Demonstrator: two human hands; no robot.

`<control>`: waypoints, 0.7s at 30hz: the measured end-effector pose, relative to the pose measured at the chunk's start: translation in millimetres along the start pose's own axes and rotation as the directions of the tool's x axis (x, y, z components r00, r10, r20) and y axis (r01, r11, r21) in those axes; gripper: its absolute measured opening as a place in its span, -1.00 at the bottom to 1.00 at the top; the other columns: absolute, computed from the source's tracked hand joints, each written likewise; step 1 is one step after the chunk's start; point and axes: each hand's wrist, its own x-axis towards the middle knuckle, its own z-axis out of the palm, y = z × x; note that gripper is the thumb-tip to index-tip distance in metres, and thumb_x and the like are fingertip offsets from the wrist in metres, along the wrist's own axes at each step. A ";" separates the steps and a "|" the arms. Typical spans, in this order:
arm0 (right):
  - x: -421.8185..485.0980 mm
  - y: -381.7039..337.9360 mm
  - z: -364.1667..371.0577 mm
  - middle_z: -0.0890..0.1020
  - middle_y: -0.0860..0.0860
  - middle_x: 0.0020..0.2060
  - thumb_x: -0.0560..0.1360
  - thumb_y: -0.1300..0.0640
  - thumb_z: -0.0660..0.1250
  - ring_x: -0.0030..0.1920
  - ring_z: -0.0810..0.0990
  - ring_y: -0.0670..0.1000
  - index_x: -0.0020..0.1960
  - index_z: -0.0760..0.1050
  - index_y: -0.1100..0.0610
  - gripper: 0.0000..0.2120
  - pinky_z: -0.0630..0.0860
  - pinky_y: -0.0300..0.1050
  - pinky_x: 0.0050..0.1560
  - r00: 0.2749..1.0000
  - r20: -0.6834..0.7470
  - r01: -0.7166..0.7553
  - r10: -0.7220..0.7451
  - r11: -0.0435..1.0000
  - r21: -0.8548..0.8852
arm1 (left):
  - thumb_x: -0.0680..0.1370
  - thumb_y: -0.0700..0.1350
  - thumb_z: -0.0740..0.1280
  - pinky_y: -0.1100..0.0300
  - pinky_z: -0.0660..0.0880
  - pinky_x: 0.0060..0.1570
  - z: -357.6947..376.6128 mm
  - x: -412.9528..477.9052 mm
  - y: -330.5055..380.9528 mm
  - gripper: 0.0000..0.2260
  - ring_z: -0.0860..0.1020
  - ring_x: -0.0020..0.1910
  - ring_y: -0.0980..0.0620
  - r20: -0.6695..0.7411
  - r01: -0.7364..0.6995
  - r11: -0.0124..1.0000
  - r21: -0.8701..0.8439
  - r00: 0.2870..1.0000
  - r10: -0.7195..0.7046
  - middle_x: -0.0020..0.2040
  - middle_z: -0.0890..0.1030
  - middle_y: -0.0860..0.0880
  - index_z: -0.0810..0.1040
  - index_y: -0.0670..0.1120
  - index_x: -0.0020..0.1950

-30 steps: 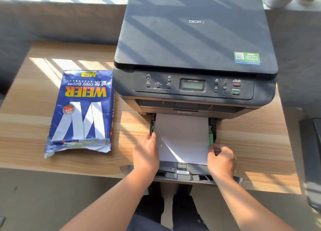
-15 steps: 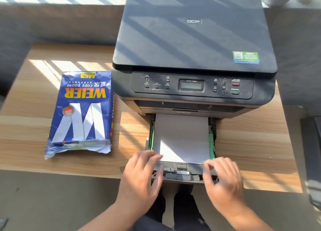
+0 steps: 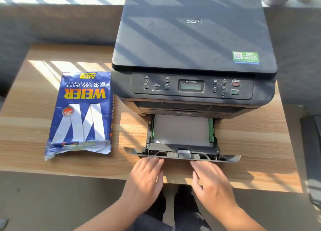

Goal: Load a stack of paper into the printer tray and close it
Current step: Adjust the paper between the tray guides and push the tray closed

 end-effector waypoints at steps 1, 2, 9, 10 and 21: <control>8.4 0.1 0.3 0.70 0.07 -0.02 0.39 0.28 0.43 0.05 0.67 0.11 0.16 0.62 0.23 -0.67 0.60 0.02 0.19 0.998 0.052 -0.021 0.022 1.000 -0.010 | 0.56 -0.14 0.31 0.08 0.49 0.21 0.0 11.6 -4.6 -0.73 0.58 0.10 -0.06 0.009 0.008 1.000 0.022 1.000 -0.009 0.08 0.64 -0.06 0.58 -0.16 0.23; 17.7 0.7 2.3 0.69 0.07 0.03 0.39 0.27 0.44 0.10 0.65 0.11 0.20 0.59 0.21 -0.63 0.58 0.02 0.25 0.994 0.097 -0.038 0.040 0.999 -0.030 | 0.56 -0.13 0.29 0.09 0.49 0.20 -0.5 24.0 -8.9 -0.73 0.58 0.10 -0.06 0.027 0.012 0.999 0.043 1.000 -0.013 0.08 0.64 -0.04 0.57 -0.14 0.23; 99.0 4.8 3.0 0.47 0.09 0.42 0.48 0.11 0.25 0.42 0.41 0.13 0.52 0.30 0.15 -0.39 0.32 0.07 0.46 0.943 0.235 -0.196 0.234 0.965 -0.176 | 0.47 -0.10 0.29 -0.01 0.41 0.31 -4.3 97.1 -28.4 -0.51 0.51 0.21 -0.17 0.123 0.089 0.979 0.183 0.986 -0.113 0.22 0.58 -0.14 0.41 -0.16 0.40; 107.6 5.9 2.5 0.48 0.11 0.40 0.46 0.11 0.28 0.40 0.43 0.15 0.51 0.32 0.15 -0.39 0.36 0.07 0.43 0.945 0.234 -0.183 0.230 0.961 -0.207 | 0.45 -0.12 0.30 -0.01 0.42 0.27 -3.9 104.9 -30.4 -0.52 0.52 0.17 -0.18 0.118 0.099 0.979 0.181 0.986 -0.122 0.19 0.58 -0.15 0.43 -0.16 0.38; 129.7 5.0 -16.4 0.47 0.06 0.36 0.49 0.03 0.31 0.36 0.46 0.14 0.48 0.32 0.05 -0.43 0.38 0.04 0.41 0.887 0.357 -0.281 0.293 0.956 -0.087 | 0.47 -0.07 0.27 -0.05 0.37 0.36 -3.6 117.0 -32.8 -0.48 0.46 0.28 -0.22 0.139 0.135 0.983 0.123 0.979 -0.152 0.27 0.53 -0.20 0.39 -0.20 0.41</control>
